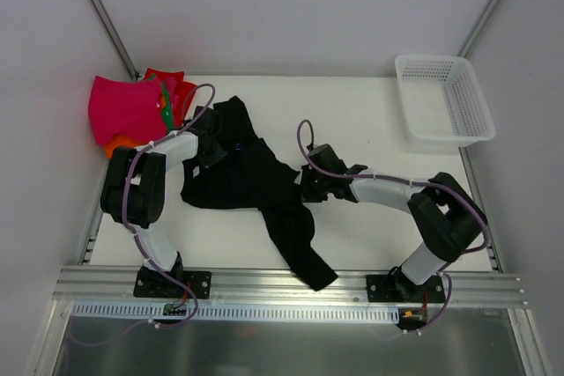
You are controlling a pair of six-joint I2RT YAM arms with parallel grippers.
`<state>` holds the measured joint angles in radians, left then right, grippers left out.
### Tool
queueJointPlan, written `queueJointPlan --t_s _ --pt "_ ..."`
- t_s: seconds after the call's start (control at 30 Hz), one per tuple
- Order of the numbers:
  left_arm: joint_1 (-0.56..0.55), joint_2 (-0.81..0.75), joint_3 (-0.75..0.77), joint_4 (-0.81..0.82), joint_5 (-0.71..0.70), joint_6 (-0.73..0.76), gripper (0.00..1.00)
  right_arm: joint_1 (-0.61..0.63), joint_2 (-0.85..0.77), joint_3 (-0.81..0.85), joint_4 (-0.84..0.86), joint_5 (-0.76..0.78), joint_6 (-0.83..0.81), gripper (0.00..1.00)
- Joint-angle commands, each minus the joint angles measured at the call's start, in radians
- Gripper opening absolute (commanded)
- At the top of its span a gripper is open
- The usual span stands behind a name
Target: Fold and stack the t-shirts
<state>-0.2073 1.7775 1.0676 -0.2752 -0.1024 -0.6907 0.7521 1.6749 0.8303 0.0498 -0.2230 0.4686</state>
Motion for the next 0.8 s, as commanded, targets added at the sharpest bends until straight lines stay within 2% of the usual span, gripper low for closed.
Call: queueJointPlan --t_s 0.0,0.23,0.47,0.53,0.77 --pt "0.009 -0.046 -0.021 -0.010 0.023 0.022 0.00 -0.025 -0.145 0.101 -0.310 0.324 -0.110 0.00" --pt "0.013 -0.032 -0.031 0.007 0.041 0.029 0.00 -0.094 -0.259 0.191 -0.556 0.632 -0.157 0.01" --pt "0.013 -0.010 -0.018 0.010 0.081 0.053 0.00 -0.177 -0.305 0.263 -0.672 0.847 -0.196 0.01" --pt "0.013 -0.007 -0.018 0.011 0.089 0.054 0.00 -0.184 -0.314 0.294 -0.717 0.957 -0.200 0.00" --pt "0.013 -0.003 -0.014 0.011 0.099 0.068 0.00 -0.232 -0.311 0.335 -0.763 1.189 -0.228 0.00"
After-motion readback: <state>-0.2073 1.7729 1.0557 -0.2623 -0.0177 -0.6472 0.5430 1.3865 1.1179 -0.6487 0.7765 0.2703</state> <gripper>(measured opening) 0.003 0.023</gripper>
